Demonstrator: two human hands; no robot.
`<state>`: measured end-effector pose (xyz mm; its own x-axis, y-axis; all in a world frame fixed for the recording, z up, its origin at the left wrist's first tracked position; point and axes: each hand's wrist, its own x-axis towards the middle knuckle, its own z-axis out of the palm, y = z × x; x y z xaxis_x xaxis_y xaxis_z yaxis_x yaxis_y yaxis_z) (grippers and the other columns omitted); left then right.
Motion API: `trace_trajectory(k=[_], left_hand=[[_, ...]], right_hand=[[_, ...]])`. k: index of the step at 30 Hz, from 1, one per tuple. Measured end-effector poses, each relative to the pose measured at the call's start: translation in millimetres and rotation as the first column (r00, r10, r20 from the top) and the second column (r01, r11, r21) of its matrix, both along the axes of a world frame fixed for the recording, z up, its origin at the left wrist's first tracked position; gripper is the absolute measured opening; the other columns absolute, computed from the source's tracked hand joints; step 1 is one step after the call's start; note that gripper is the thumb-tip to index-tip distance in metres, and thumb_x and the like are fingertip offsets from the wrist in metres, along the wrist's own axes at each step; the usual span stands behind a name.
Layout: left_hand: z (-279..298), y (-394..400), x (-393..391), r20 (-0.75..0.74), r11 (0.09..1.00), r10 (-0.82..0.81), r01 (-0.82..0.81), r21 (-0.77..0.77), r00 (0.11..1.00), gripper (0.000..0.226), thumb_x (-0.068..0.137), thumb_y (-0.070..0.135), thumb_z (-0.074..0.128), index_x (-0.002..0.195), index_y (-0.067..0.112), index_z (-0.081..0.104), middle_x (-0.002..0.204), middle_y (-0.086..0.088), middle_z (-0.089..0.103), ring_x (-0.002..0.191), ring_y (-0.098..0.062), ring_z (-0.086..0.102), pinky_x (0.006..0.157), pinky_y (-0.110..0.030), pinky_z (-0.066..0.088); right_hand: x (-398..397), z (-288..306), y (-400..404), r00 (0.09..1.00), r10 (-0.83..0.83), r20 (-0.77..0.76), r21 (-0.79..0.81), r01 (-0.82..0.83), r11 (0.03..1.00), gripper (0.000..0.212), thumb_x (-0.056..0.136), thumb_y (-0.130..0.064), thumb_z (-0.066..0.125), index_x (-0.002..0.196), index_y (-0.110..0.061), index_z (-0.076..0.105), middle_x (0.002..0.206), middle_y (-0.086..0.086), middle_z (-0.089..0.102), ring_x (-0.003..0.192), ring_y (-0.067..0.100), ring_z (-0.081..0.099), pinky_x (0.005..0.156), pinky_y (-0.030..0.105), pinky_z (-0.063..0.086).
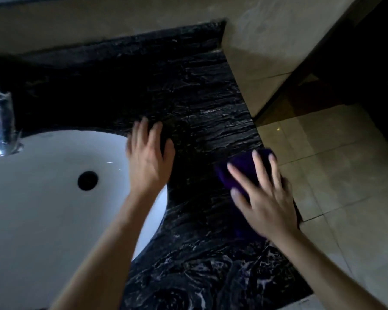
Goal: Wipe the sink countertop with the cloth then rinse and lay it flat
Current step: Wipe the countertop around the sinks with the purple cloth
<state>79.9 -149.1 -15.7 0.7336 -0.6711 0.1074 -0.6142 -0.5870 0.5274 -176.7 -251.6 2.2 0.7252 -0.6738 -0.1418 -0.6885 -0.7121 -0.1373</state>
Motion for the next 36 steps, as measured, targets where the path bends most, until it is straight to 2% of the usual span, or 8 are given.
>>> trace_trajectory(k=[4, 6, 9, 13, 18, 24, 28, 36], left_hand=[[1, 71, -74, -0.191, 0.988, -0.011, 0.039, 0.147, 0.982, 0.060, 0.102, 0.047, 0.033, 0.155, 0.019, 0.031, 0.164, -0.013, 0.026, 0.146, -0.036, 0.034, 0.112, -0.050, 0.038], [5, 92, -85, -0.282, 0.966, 0.051, 0.024, 0.256, 0.958, 0.059, 0.103, 0.052, 0.032, 0.155, 0.024, 0.030, 0.159, -0.008, 0.039, 0.134, -0.035, 0.050, 0.101, -0.049, 0.048], [17, 126, -92, -0.265, 0.934, -0.011, 0.105, 0.341, 0.964, 0.058, 0.101, 0.061, 0.026, 0.145, 0.029, 0.045, 0.135, -0.001, 0.064, 0.114, -0.029, 0.065, 0.083, -0.043, 0.055], [30, 171, -90, -0.315, 0.885, -0.027, 0.170, 0.434, 0.949, 0.057, 0.098, 0.066, 0.021, 0.145, 0.044, 0.042, 0.145, 0.020, 0.055, 0.126, -0.016, 0.059, 0.084, -0.039, 0.054], [30, 173, -89, -0.276, 0.911, -0.086, 0.187, 0.368, 0.957, 0.057, 0.097, 0.066, 0.010, 0.117, 0.037, 0.054, 0.105, 0.008, 0.071, 0.095, -0.025, 0.067, 0.068, -0.037, 0.047], [38, 173, -91, -0.339, 0.957, 0.032, 0.069, 0.281, 0.940, 0.075, 0.089, 0.070, -0.001, 0.123, 0.039, 0.058, 0.100, 0.000, 0.074, 0.094, -0.031, 0.066, 0.070, -0.036, 0.038], [34, 179, -89, -0.362, 0.964, 0.108, -0.008, 0.266, 0.926, 0.079, 0.087, 0.070, -0.002, 0.135, 0.040, 0.052, 0.109, -0.006, 0.075, 0.102, -0.037, 0.067, 0.076, -0.040, 0.042], [26, 172, -95, -0.239, 0.872, 0.063, 0.063, 0.486, 0.969, 0.055, 0.097, 0.065, 0.014, 0.133, 0.035, 0.044, 0.119, 0.004, 0.072, 0.098, -0.028, 0.068, 0.075, -0.039, 0.049]], right_hand=[[73, -10, -54, 0.996, -0.066, 0.054, 0.031, 0.065, 0.997, 0.058, 0.098, -0.063, 0.032, 0.152, -0.063, 0.010, 0.173, -0.003, 0.002, 0.158, 0.036, 0.003, 0.108, 0.064, 0.040], [80, -11, -57, 0.998, -0.053, 0.042, 0.029, 0.051, 0.998, 0.057, 0.099, -0.063, 0.030, 0.153, -0.060, 0.013, 0.173, 0.000, 0.007, 0.157, 0.037, 0.006, 0.107, 0.067, 0.039], [32, -8, -29, 1.000, -0.001, 0.015, -0.023, 0.001, 1.000, 0.057, 0.100, -0.062, 0.029, 0.156, -0.054, 0.018, 0.172, 0.002, 0.009, 0.156, 0.038, 0.011, 0.106, 0.065, 0.041], [-74, 1, 45, 0.998, -0.058, 0.030, -0.001, 0.058, 0.998, 0.057, 0.099, -0.056, 0.035, 0.154, -0.041, 0.038, 0.172, 0.007, 0.013, 0.148, 0.047, 0.029, 0.092, 0.061, 0.053], [-96, 2, 146, 0.987, -0.142, -0.074, -0.024, 0.140, 0.990, 0.059, 0.100, -0.063, 0.019, 0.150, -0.043, 0.043, 0.167, 0.012, 0.026, 0.151, 0.047, 0.026, 0.108, 0.068, 0.030], [-14, 5, 241, 0.979, 0.205, 0.023, 0.029, -0.205, 0.978, 0.058, 0.095, -0.060, 0.043, 0.152, -0.051, 0.035, 0.164, 0.010, 0.035, 0.149, 0.046, 0.031, 0.112, 0.068, 0.029], [31, 1, 181, 0.927, 0.371, 0.049, 0.040, -0.373, 0.927, 0.064, 0.092, -0.064, 0.047, 0.153, -0.053, 0.030, 0.170, 0.002, 0.021, 0.155, 0.039, 0.021, 0.117, 0.068, 0.022], [104, -8, 104, 0.998, 0.048, 0.038, -0.084, -0.045, 0.995, 0.056, 0.101, -0.057, 0.035, 0.156, -0.050, 0.024, 0.171, 0.004, 0.016, 0.157, 0.037, 0.011, 0.121, 0.066, 0.011]])
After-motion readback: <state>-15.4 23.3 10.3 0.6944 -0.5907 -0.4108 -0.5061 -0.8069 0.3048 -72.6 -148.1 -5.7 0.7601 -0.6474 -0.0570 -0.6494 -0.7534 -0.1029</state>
